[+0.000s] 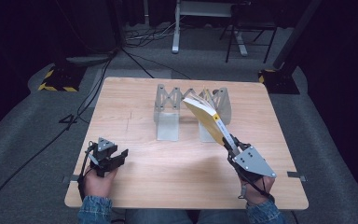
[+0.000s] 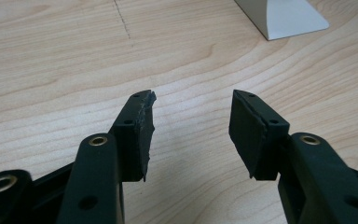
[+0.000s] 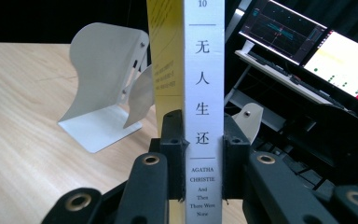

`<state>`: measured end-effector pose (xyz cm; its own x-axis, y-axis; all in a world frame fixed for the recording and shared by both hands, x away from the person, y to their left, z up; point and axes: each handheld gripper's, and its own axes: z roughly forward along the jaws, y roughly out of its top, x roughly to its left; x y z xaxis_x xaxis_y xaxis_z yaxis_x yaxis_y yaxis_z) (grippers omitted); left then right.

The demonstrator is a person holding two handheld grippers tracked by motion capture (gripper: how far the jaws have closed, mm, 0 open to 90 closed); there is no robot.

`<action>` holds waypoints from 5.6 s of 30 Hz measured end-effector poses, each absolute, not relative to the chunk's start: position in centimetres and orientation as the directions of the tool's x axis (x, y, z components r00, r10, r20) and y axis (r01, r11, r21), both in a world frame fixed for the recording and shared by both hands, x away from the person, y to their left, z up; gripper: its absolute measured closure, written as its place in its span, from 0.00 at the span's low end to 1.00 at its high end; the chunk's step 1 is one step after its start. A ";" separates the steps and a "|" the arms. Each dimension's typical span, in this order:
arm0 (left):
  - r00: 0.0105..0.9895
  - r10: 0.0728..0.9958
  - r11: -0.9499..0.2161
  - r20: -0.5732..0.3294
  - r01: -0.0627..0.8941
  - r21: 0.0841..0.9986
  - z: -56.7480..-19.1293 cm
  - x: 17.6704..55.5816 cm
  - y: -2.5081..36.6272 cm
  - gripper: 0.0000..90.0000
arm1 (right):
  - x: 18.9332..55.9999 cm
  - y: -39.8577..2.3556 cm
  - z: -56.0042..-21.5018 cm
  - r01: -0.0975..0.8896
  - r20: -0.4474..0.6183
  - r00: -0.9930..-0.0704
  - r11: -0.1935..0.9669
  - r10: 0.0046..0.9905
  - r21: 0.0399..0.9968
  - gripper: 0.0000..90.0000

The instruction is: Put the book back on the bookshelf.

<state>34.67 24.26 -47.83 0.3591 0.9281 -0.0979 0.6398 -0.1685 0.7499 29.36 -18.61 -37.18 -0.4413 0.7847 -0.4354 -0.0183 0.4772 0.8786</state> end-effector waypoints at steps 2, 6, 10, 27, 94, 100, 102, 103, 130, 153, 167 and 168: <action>0.363 0.927 -0.177 -0.095 0.646 0.743 -48.3 34.9 24.3 0.56 | 29.7 -18.7 -36.8 -0.021 -0.433 -0.437 0.472 0.788 0.881 0.85; 0.376 0.922 -0.194 -0.087 0.647 0.737 -48.8 35.0 24.2 0.56 | 30.3 -18.9 -36.3 -0.013 -0.414 -0.435 0.454 0.800 0.891 0.84; 0.402 0.914 -0.245 -0.051 0.648 0.721 -49.2 35.2 23.9 0.56 | 31.1 -19.2 -35.8 -0.002 -0.387 -0.430 0.428 0.816 0.904 0.84; 0.422 0.906 -0.288 -0.022 0.654 0.700 -50.1 35.7 23.6 0.46 | 35.8 -19.8 -34.6 0.082 -0.240 -0.404 0.296 0.883 0.952 0.85; 0.426 0.905 -0.283 -0.023 0.641 0.714 -50.4 35.6 23.1 0.43 | 42.1 -15.9 -43.6 0.268 -0.062 -0.399 0.181 0.915 0.946 0.84; 0.427 0.904 -0.283 -0.023 0.639 0.716 -50.4 35.6 23.1 0.43 | 41.7 -15.4 -44.1 0.262 -0.080 -0.404 0.200 0.911 0.944 0.84; 0.429 0.903 -0.286 -0.021 0.638 0.715 -50.4 35.6 23.1 0.43 | 41.7 -15.5 -44.5 0.267 -0.075 -0.402 0.196 0.912 0.944 0.84; 0.429 0.903 -0.286 -0.021 0.638 0.715 -50.4 35.6 23.1 0.43 | 41.7 -15.5 -44.6 0.274 -0.077 -0.400 0.199 0.913 0.941 0.84; 0.433 0.901 -0.286 -0.024 0.635 0.718 -50.4 35.6 23.1 0.42 | 42.9 -15.2 -46.1 0.315 -0.064 -0.392 0.199 0.918 0.928 0.83; 0.447 0.894 -0.298 -0.023 0.633 0.714 -50.4 34.6 23.6 0.37 | 40.5 -18.6 -42.8 0.297 0.000 -0.456 0.152 0.890 0.943 0.53; 0.473 0.881 -0.317 -0.025 0.627 0.712 -50.5 34.0 24.2 0.33 | 37.5 -24.0 -40.1 0.264 -0.065 -0.464 0.208 0.884 0.942 0.50; 0.473 0.881 -0.317 -0.024 0.627 0.712 -50.5 34.0 24.2 0.33 | 37.3 -24.6 -39.9 0.262 -0.070 -0.462 0.211 0.884 0.942 0.50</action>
<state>34.02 24.17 -50.47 0.4726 0.8810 -0.0242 0.6266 -0.3166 0.7121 37.29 -24.57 -39.90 -0.4621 0.8841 -0.0695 0.2623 0.2111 0.9416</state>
